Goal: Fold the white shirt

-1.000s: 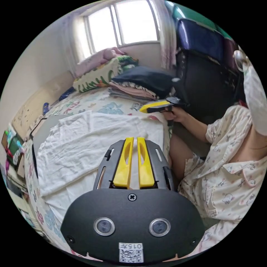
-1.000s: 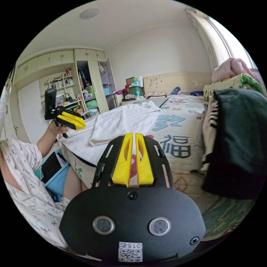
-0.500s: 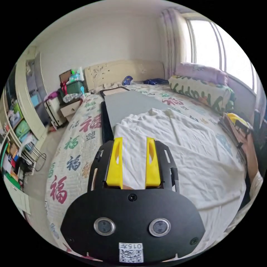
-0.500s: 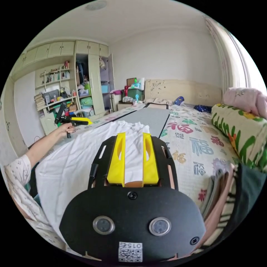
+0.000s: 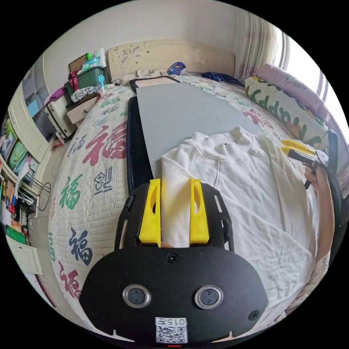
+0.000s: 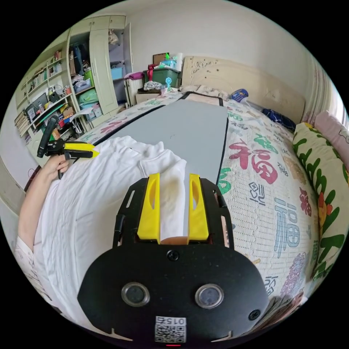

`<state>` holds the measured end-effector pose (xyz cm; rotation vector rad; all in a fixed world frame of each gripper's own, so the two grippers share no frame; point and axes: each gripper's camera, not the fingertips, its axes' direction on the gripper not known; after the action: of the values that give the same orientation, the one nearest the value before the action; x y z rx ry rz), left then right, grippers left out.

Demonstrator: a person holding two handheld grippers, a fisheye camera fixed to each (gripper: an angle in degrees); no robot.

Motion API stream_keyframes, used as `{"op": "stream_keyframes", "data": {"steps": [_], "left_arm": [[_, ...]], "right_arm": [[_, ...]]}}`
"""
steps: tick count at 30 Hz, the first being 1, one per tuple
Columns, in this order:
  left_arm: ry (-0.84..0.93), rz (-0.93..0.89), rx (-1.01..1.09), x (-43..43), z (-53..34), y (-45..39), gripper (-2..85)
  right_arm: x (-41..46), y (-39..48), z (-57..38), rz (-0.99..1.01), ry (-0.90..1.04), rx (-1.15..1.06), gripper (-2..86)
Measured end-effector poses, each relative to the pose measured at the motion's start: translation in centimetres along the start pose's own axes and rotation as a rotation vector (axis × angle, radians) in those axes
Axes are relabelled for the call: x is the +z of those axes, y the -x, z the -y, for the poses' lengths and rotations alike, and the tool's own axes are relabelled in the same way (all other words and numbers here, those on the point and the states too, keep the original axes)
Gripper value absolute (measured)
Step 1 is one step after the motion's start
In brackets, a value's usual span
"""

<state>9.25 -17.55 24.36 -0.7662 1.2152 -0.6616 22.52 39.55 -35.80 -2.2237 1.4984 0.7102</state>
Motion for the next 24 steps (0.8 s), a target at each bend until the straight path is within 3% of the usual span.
{"op": "stream_keyframes", "data": {"steps": [5,7,10,13,18,20,24], "left_arm": [[-0.016,-0.075,-0.058,-0.9,-1.5,0.8,8.8],[-0.014,-0.119,-0.008,-1.3,-2.1,-0.1,5.2],[-0.089,0.027,0.067,-3.8,-3.9,-3.4,2.5],[-0.183,0.097,0.141,-8.2,-6.7,-6.4,1.8],[-0.398,0.033,0.248,-19.4,-16.4,-10.0,1.4],[-0.509,-0.029,0.344,-25.6,-24.5,-12.1,1.2],[-0.587,-0.075,0.500,-32.1,-39.3,-15.9,1.1]], "right_arm": [[6.3,0.7,-0.9,0.058,0.184,-0.013,7.6],[6.3,1.9,-1.5,0.024,0.172,-0.028,5.4],[4.3,5.2,-3.0,-0.069,0.135,-0.087,2.2],[-2.6,7.7,-5.5,-0.073,0.015,-0.126,1.0],[-20.3,12.2,-14.5,-0.031,-0.182,-0.226,0.2],[-29.9,14.7,-22.0,0.044,-0.255,-0.289,0.2],[-41.2,19.1,-37.1,0.100,-0.299,-0.392,0.6]]}}
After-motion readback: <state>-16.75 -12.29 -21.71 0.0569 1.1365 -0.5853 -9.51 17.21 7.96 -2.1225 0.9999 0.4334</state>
